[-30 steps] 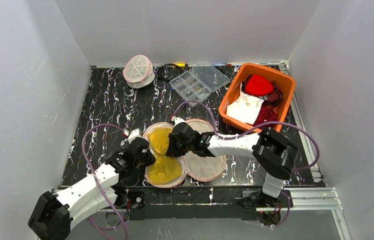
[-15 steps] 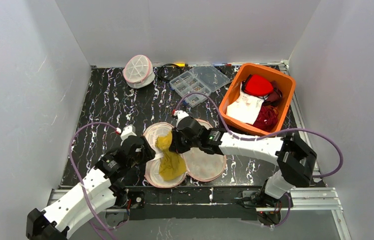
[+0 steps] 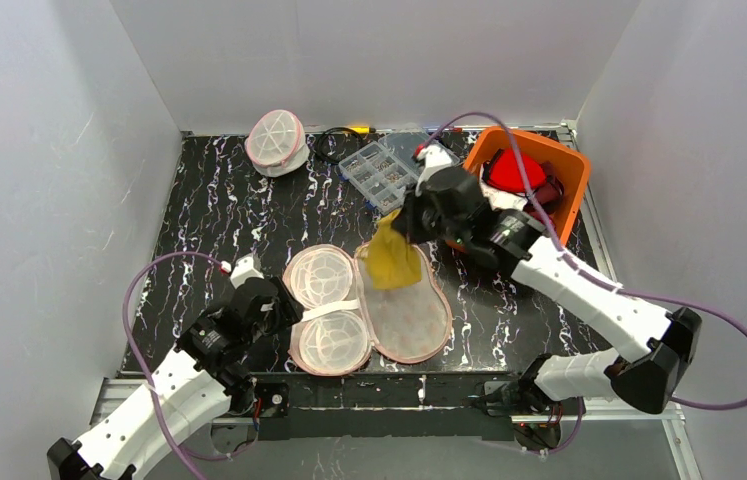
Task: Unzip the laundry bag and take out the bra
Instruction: Place the bra in the bin.
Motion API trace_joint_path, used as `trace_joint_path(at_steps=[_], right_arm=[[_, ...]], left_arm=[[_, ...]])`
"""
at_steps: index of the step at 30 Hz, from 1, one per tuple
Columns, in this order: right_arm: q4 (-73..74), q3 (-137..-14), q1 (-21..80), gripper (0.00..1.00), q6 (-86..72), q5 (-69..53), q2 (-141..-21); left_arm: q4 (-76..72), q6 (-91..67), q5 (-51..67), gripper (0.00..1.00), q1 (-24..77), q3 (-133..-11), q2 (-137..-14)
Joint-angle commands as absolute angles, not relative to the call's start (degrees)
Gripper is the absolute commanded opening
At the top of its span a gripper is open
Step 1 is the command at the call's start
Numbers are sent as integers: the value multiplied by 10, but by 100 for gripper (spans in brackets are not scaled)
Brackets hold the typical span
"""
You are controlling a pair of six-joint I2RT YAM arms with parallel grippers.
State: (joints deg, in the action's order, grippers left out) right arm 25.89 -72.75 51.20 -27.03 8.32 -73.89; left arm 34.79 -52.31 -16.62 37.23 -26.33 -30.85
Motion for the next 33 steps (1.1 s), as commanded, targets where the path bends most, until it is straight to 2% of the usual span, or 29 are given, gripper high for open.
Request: trace_joint_path(at_steps=[1,4,8,12,21,27,33], right_arm=[[346,-807,450,1,-201,111,-721],[370,-846,378,1,-172,106,-727],[373,-879,346,1,-149,199,-744],[312,-856,276,1,-174,235,-744],[155,-797,159,1,-197,217,-793],[85,-816,135,1,-157,250,-837],[45,-765,103,1,-160,249,-898]], left_arm=[[371,-530,-171,54,370,-284,-298],[374,-530,-166,54,370,-286,-295],[368,-530,-159,54,370,-285,-292],[352,-533,-142,54,370,-279,-300],[304,-548,-105,54,370,-249,-318],[291,-546,-99,54,370,-241,-328],[252,-556,-73,54,370,-221,-366]])
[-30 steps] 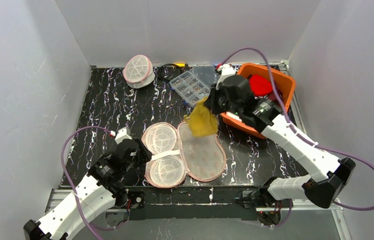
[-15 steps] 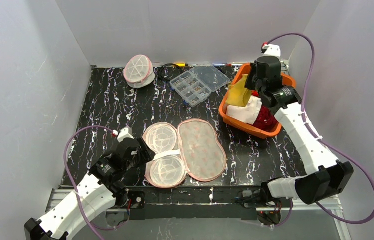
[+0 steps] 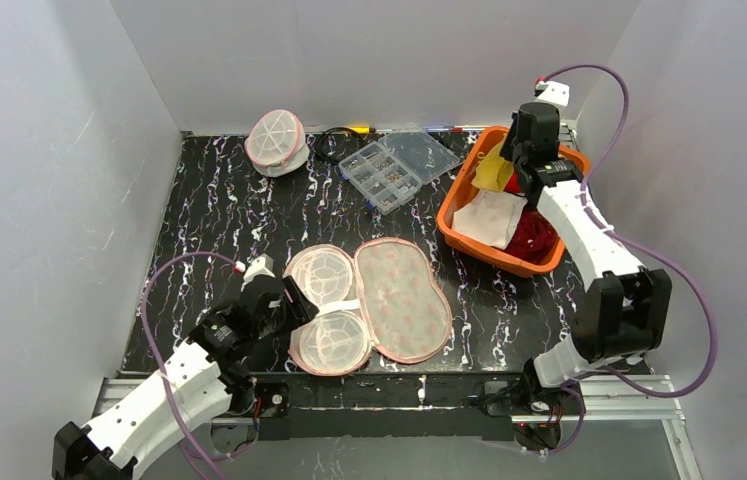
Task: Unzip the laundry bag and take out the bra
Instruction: Place the bra in the bin.
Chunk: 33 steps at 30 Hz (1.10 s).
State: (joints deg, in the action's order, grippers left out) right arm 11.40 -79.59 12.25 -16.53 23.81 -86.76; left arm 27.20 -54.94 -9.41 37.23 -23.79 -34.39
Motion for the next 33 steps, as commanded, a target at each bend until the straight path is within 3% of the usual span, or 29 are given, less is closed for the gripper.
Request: trace_joint_path(at_steps=[1,8,13,19,21,22,30,33], right_arm=[[35,-750,101,1,-167,240,-903],[5,-666,84,4,-238,197,-924],[-10,-632,78,47,-277,186,-902],[30,-606,79,72,-315,199,-856],[49,-597,79,93,-327,207,-834],[63,-594,78,98,-332,211,-822],[115,-592,78,99,-340,203,-716],[102,-608,79,88,-335,186,-719]], left_arm=[[249,-557,-71,54,370,-218,-370],[238,-563,-63,54,370,-208,-384],[238,-565,-60,54,370,-212,-390],[241,-570,-57,54,370,-212,-383],[246,-571,-58,54,371,-211,-376],[249,-572,-59,54,370,-212,-372],[273,-563,-68,54,370,-225,-355],[267,-564,-64,54,370,-227,-357]])
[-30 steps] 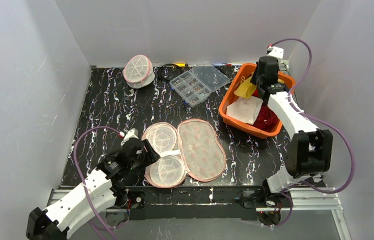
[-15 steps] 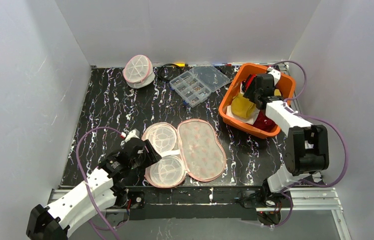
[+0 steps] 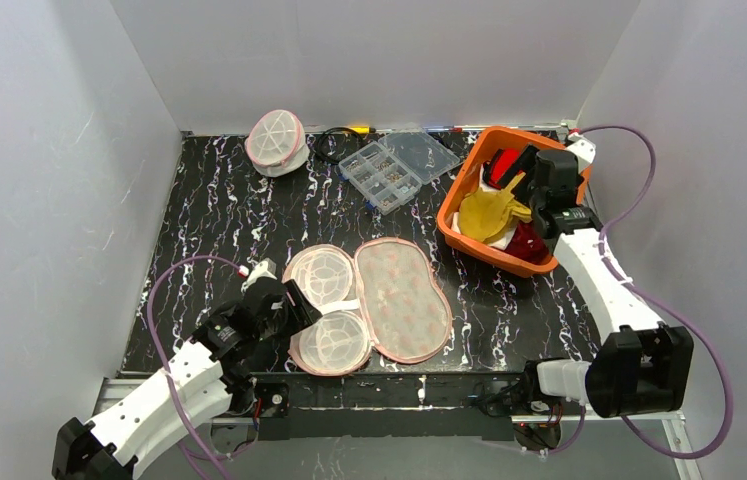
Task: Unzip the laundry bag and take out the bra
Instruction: Place the bra in the bin, then close the laundry bag at the center of the board.
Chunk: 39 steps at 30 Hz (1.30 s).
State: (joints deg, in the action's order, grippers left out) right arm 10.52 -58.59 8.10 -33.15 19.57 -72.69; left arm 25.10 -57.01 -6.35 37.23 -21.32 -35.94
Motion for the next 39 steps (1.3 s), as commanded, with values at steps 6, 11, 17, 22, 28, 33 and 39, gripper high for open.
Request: trace_joint_path(at_steps=[6,11,17,22,28,33,39], right_arm=[[92,-633,78,65,-331,178,-804],[78,-616,65,65,-323,197,-867],[57,-590,53,70,-325,191,-880],[64,-603,54,80,-339,168,-832],[94,-639,160,85,-309,195,-730],[122,-617,295,83,-260,166,-650],[170,-518,418,82,-245,89,-627]], left_arm=[[274,-556,-61,53,370,-242,-364],[303,-546,-75,53,370,-252,-347],[321,-540,-89,53,370,-255,-338],[331,-541,-104,53,370,-264,-345],[375,-546,-141,53,370,-282,-330],[391,-539,-154,54,370,-277,-279],[385,-540,-137,54,370,-253,-204]])
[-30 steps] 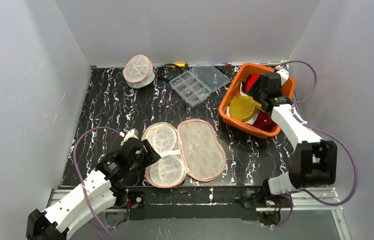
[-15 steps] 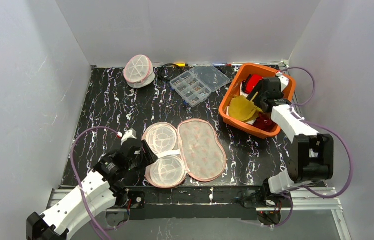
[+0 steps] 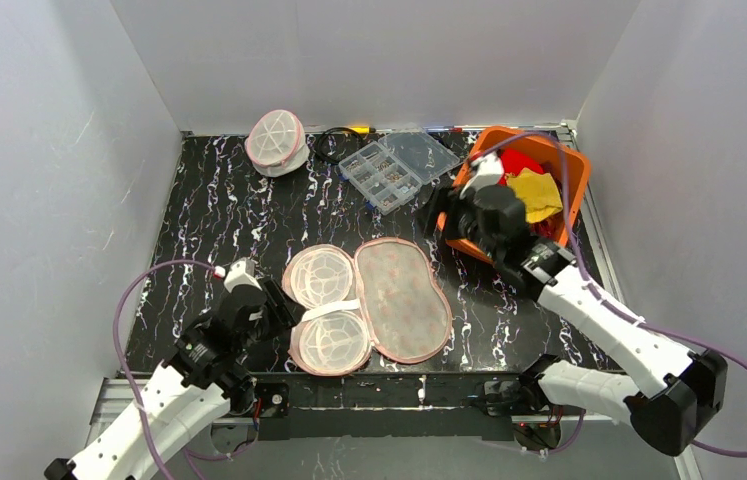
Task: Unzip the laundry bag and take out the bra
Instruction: Close the laundry bag at the center of the board.
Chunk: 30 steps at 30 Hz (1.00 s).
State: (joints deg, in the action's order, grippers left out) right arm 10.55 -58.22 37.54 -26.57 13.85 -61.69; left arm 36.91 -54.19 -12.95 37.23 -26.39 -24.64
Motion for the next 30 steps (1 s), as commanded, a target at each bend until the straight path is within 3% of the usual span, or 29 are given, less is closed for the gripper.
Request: trace_joint_path(at_steps=[1,12,21,30], right_arm=[[172,-493,424,82,-250,74,-629],[93,-264,433,77,-331,137,-609],[68,-245,434,71,-341,148,-646],[100,-240,434,53,-359,214,-680]], left_arm=[[386,-543,-133,55,370,-251,-193],[373,-542,-83,56,370,-232,-252],[351,-541,-73,56,370,-223,-276],[361,-565,-94,55,370,-207,-280]])
